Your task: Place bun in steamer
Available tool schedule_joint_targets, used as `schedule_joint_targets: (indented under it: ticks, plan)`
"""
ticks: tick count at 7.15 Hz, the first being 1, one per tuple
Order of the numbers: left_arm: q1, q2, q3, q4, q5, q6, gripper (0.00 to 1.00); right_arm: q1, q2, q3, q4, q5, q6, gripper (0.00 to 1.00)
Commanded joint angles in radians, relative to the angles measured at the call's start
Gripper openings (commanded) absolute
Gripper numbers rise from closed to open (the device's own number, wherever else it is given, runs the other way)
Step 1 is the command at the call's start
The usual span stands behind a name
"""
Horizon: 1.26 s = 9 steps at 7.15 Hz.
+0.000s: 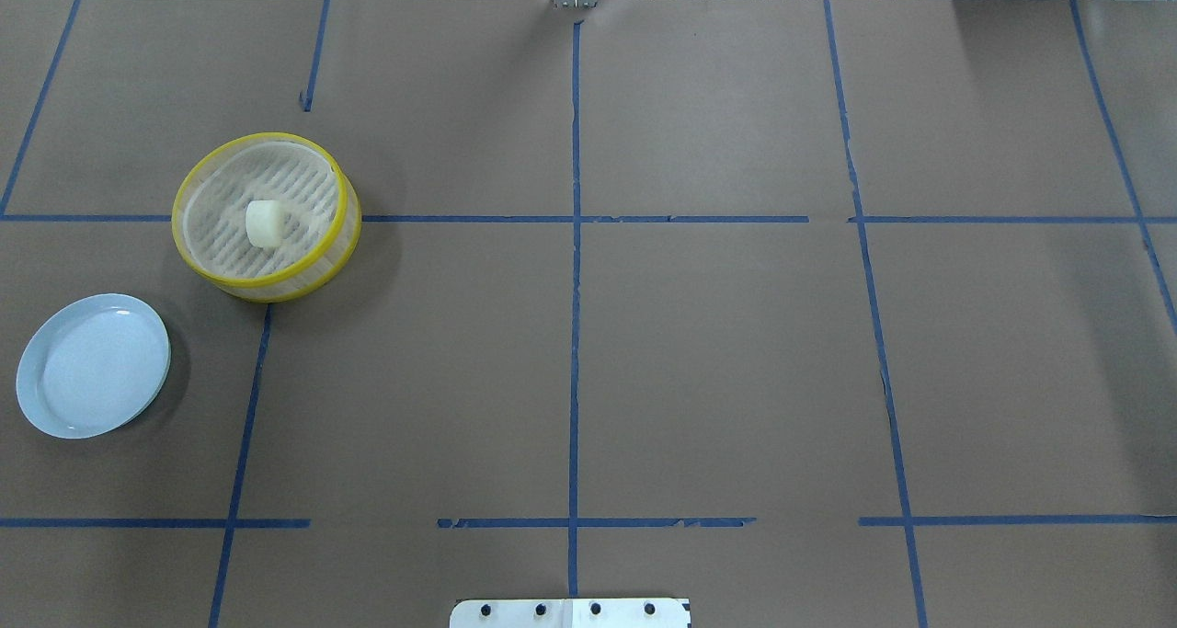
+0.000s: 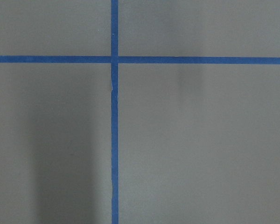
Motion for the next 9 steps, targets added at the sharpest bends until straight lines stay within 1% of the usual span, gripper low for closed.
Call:
schedule_joint_targets:
  ticks: [1, 2, 9]
  plan:
    - [0.000, 0.048, -0.112, 0.005, 0.049, -0.013, 1.00, -0.001, -0.001, 0.000, 0.000, 0.000, 0.000, 1.00]
    - [0.000, 0.062, -0.114, 0.005, 0.049, -0.012, 1.00, 0.000, -0.001, 0.000, 0.000, 0.000, 0.000, 1.00]
    - [0.002, 0.062, -0.098, 0.008, 0.043, -0.012, 1.00, 0.000, -0.001, 0.000, 0.000, 0.000, 0.000, 1.00]
